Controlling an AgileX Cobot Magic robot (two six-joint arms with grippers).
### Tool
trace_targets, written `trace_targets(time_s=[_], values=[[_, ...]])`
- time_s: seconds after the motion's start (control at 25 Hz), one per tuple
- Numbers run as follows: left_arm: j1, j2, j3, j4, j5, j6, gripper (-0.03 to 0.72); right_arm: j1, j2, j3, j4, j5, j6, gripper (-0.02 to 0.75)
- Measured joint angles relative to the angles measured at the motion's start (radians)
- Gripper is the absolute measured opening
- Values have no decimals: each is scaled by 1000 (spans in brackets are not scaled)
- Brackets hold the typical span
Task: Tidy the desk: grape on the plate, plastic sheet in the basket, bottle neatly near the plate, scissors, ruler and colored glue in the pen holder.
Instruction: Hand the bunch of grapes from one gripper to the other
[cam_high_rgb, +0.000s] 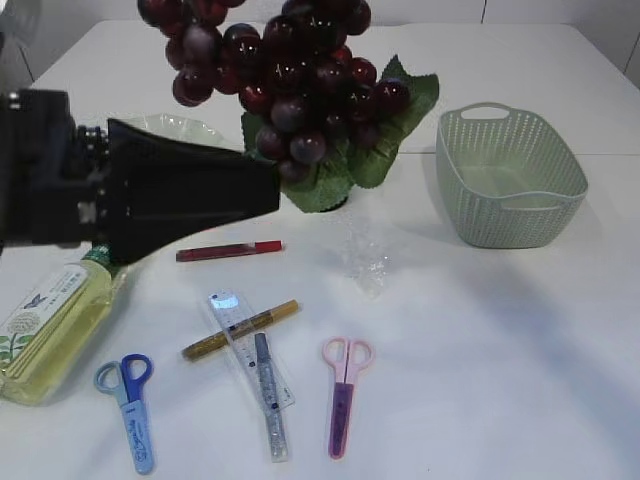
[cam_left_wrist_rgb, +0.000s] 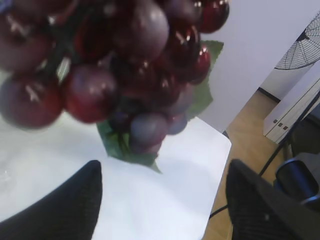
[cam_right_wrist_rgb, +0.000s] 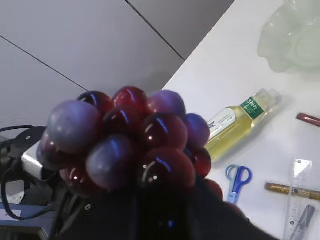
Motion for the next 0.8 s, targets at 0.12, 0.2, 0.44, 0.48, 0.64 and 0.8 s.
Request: trace_targets(time_s=[0.12, 0.2, 0.44, 0.48, 0.64, 0.8], values=[[0, 10, -53, -2, -1, 4, 564, 0, 0, 0, 0, -15, -13, 132], [0, 10, -85, -4, -1, 5, 564, 0, 0, 0, 5, -23, -16, 132], [0, 46, -128, -5, -6, 6, 564, 0, 3, 0, 39, -27, -25, 132], [0, 51, -137, -5, -14, 6, 566, 0, 3, 0, 39, -27, -25, 132], [0, 88, -179, -5, -47, 7, 603, 0, 6, 0, 44, -28, -31, 132], [-20, 141, -226, -7, -59, 8, 622, 0, 6, 0, 44, -28, -33, 132]])
